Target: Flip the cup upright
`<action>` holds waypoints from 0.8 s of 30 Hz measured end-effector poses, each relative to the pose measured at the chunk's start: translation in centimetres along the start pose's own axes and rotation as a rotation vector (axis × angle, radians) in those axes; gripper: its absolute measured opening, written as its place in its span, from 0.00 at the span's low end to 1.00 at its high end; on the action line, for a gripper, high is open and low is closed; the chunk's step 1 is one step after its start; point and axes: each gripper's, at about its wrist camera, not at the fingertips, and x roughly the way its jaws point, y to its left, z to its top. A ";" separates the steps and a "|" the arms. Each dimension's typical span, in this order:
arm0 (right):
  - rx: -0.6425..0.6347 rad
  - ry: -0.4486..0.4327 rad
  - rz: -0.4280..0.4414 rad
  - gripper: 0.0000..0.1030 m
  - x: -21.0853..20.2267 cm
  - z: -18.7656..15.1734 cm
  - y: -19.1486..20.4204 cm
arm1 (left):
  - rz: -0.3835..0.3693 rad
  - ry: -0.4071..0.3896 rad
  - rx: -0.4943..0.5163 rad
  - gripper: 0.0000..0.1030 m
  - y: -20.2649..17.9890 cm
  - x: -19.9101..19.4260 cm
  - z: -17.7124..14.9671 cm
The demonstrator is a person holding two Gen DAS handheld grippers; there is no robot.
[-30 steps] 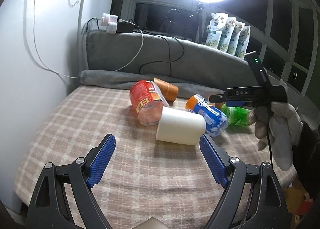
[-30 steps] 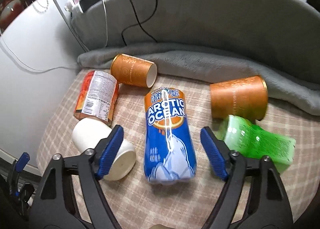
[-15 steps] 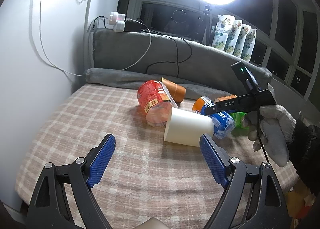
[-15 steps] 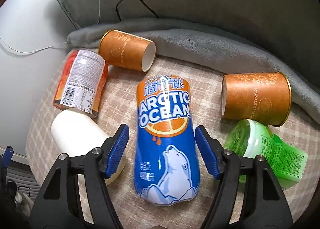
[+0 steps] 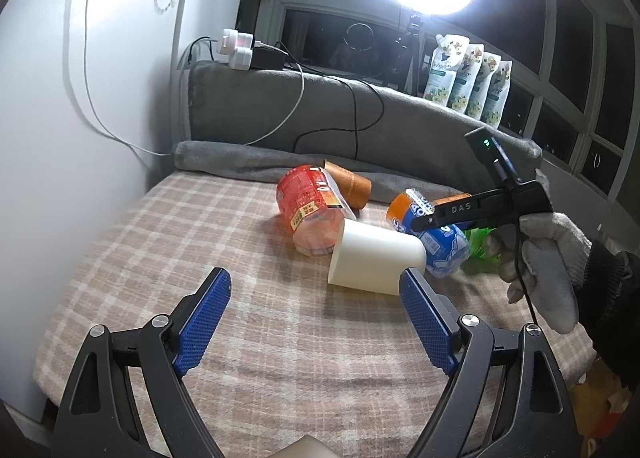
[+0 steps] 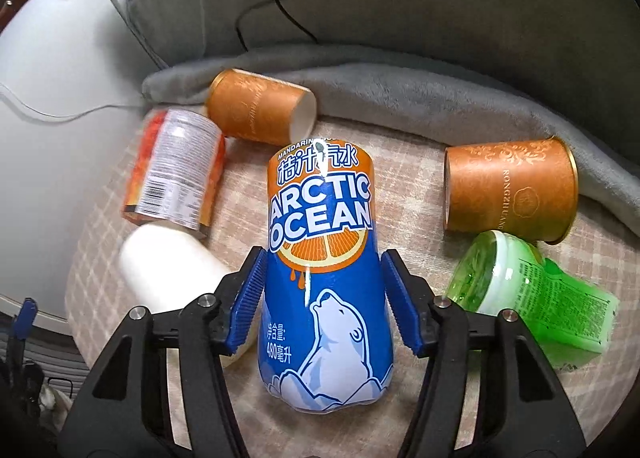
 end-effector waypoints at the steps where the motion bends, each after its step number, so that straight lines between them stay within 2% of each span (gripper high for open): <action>1: 0.000 -0.013 0.004 0.59 -0.6 -0.1 0.1 | 0.000 -0.001 0.001 0.84 0.0 0.0 0.0; 6: 0.017 -0.066 0.060 0.59 -3.9 -1.0 0.8 | -0.004 -0.007 0.009 0.84 -0.4 -0.4 0.0; 12: 0.035 -0.076 0.102 0.59 -6.9 -4.8 2.1 | -0.021 -0.001 0.011 0.84 -0.9 -0.7 -0.2; 18: 0.094 -0.055 0.112 0.60 -7.9 -8.9 2.6 | -0.055 0.028 0.019 0.83 -1.7 -0.6 -0.5; 24: 0.213 -0.037 0.122 0.61 -7.3 -11.7 1.9 | -0.126 0.089 -0.002 0.83 -2.4 0.0 -0.7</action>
